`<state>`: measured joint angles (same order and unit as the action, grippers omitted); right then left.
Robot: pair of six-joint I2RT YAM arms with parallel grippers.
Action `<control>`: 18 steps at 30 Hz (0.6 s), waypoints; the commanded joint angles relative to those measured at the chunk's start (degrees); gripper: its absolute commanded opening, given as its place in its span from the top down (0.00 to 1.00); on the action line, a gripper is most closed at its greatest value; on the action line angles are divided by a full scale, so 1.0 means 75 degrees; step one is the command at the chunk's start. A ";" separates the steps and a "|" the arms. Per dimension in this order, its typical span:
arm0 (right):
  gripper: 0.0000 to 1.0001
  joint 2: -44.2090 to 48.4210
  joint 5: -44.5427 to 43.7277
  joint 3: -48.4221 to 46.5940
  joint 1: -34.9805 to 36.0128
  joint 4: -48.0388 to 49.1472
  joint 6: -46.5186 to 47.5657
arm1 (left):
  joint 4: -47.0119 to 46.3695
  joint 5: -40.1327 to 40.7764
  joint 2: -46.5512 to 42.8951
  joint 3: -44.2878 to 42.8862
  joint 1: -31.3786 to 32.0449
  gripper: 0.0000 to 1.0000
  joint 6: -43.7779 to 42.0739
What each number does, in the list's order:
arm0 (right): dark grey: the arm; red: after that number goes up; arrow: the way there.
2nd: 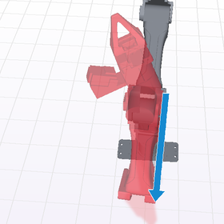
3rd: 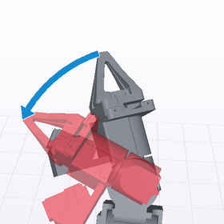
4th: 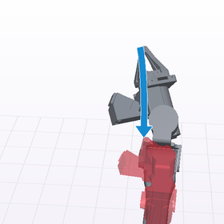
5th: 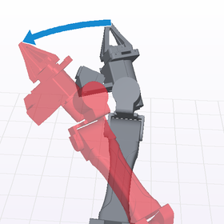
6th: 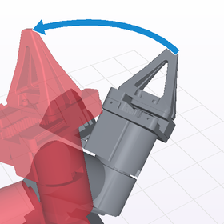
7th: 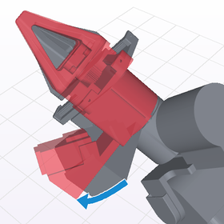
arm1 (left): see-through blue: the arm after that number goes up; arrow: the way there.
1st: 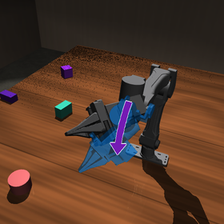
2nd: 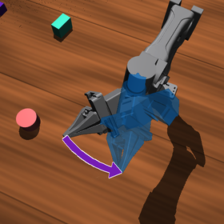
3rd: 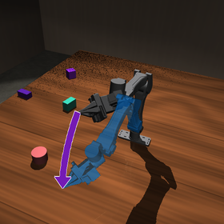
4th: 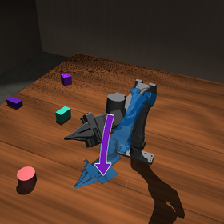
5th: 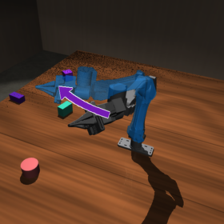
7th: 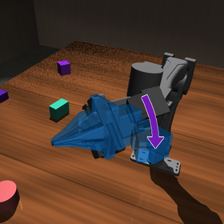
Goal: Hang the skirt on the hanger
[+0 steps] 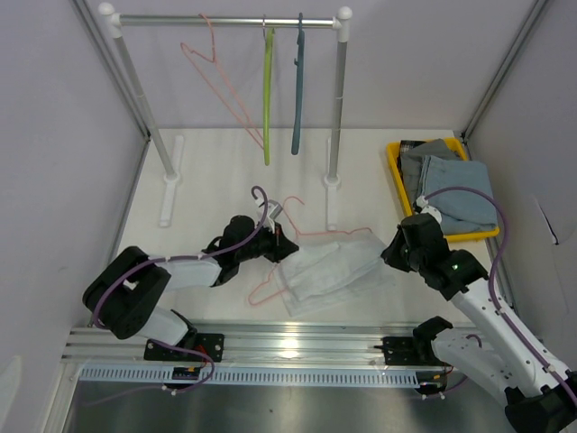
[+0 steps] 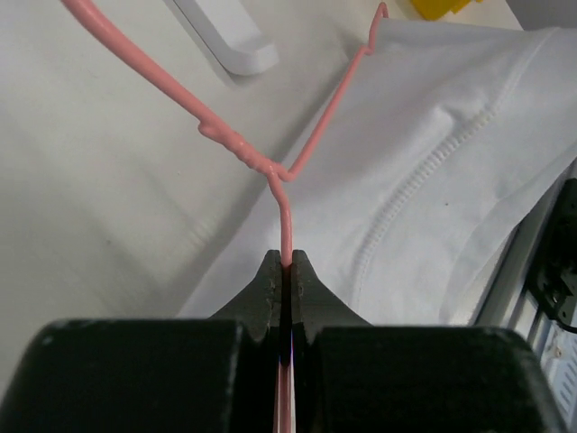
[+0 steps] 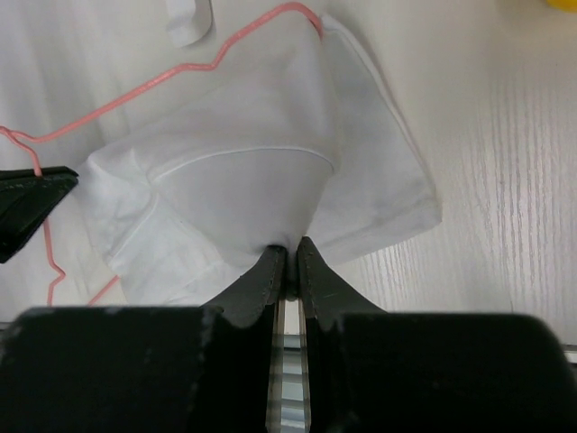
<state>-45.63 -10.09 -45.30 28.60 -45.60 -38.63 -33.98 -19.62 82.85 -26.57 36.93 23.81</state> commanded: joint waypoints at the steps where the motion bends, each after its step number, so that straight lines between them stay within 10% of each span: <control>1: 0.96 0.0095 0.0161 0.0075 -0.0133 -0.0083 0.0124 | -0.0193 0.0307 -0.0078 -0.0582 -0.0340 1.00 -0.0538; 18: 0.93 -0.0257 0.0583 0.0403 -0.0859 0.0279 0.0170 | -0.0216 0.0176 -0.0569 -0.0807 -0.1021 1.00 -0.0351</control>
<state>-47.68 -6.61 -43.38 23.49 -44.62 -38.28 -31.57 -21.15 82.35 -33.39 30.04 20.97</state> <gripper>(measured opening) 0.107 0.028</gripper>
